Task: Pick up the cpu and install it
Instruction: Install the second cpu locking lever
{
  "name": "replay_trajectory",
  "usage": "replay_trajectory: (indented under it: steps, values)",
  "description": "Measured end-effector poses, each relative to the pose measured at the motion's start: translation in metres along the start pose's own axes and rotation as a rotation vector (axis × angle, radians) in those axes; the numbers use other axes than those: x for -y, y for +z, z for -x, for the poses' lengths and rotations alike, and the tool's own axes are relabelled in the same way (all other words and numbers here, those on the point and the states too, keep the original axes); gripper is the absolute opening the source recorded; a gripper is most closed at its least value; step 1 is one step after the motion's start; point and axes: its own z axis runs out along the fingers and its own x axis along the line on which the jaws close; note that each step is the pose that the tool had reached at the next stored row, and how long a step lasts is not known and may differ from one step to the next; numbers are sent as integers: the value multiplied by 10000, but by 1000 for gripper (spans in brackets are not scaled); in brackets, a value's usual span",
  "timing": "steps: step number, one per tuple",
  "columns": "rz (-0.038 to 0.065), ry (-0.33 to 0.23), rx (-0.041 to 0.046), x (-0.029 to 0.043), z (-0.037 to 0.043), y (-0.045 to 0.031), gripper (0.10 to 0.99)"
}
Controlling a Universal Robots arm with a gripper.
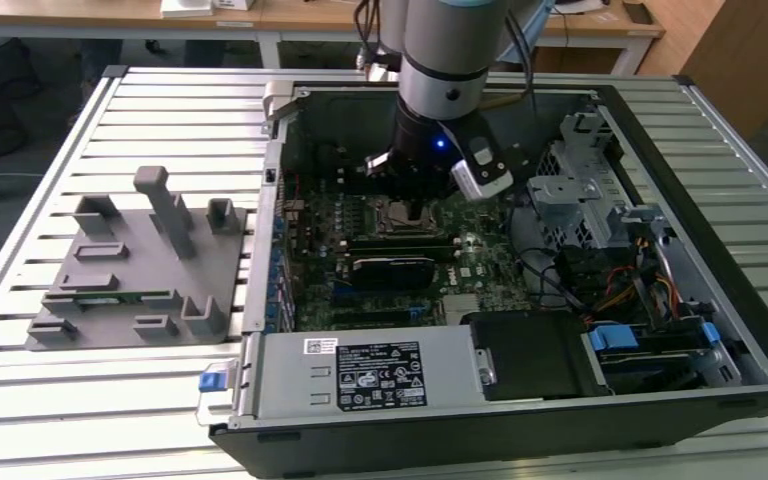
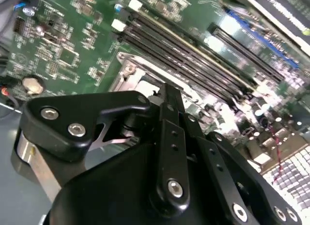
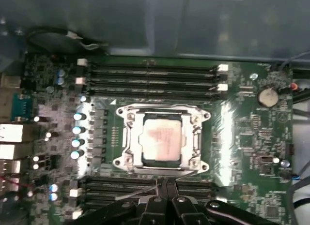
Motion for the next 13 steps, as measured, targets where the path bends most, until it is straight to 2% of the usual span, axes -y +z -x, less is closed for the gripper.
replay_trajectory:
  steps: [5,11,13]
  values:
    - [2,1,1,77,-43,2,106]
    - [1,0,0,83,-163,20,106]
    - [1,0,0,85,-191,53,106]
